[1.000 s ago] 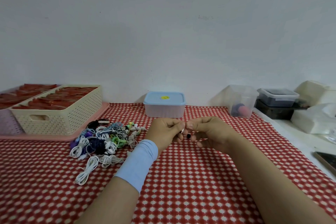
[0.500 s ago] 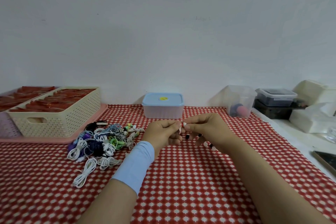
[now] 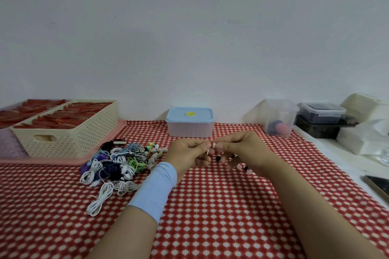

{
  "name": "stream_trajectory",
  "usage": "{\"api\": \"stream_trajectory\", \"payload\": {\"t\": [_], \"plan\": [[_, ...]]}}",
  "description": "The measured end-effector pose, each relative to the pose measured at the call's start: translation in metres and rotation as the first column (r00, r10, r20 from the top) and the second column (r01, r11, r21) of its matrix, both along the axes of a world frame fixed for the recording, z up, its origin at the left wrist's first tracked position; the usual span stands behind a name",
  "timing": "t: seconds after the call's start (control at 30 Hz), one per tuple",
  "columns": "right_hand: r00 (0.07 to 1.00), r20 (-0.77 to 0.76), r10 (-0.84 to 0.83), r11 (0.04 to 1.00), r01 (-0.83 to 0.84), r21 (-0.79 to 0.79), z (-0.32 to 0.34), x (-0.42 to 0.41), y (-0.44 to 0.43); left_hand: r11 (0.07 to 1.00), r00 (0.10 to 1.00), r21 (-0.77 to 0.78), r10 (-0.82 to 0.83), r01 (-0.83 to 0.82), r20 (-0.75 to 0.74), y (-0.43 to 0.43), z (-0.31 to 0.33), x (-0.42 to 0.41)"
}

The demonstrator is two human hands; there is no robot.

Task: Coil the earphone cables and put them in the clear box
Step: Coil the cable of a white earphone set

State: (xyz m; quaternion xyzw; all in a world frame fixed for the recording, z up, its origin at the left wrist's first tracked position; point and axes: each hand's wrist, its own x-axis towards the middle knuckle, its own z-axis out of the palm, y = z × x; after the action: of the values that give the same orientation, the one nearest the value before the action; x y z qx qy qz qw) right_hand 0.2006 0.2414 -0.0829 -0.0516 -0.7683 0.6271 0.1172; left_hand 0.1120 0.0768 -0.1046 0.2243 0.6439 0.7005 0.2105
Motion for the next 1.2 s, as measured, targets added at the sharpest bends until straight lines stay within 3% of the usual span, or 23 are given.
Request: {"api": "stream_trajectory", "payload": {"t": [0.23,0.6,0.77,1.0,1.2], "plan": [[1.000,0.019,0.006,1.000,-0.006,-0.014,-0.0030,-0.0018,-0.0004,0.999,0.997,-0.027,-0.034,0.033,-0.070,-0.0007,-0.0006,0.0013],[0.998,0.001,0.056,0.993,-0.056,-0.101,-0.0057,-0.0010,0.0037,0.992,0.993,0.065,-0.112,0.109,0.042,0.0035,-0.0016,0.0035],[0.998,-0.068,0.003,0.995,-0.010,-0.104,-0.0064,-0.0024,0.0024,0.990,0.989,0.100,-0.110,0.100,0.098,0.0078,-0.0006,0.0072],[0.996,-0.087,-0.032,0.993,0.041,0.109,-0.0009,0.0000,0.0040,0.999,0.998,-0.030,0.039,-0.040,-0.044,0.0060,0.0014,0.0059],[0.993,-0.093,-0.078,0.985,0.092,0.147,-0.0034,-0.0023,0.0026,0.994,0.981,-0.073,0.063,-0.077,-0.182,0.0059,0.0001,0.0060]]}}
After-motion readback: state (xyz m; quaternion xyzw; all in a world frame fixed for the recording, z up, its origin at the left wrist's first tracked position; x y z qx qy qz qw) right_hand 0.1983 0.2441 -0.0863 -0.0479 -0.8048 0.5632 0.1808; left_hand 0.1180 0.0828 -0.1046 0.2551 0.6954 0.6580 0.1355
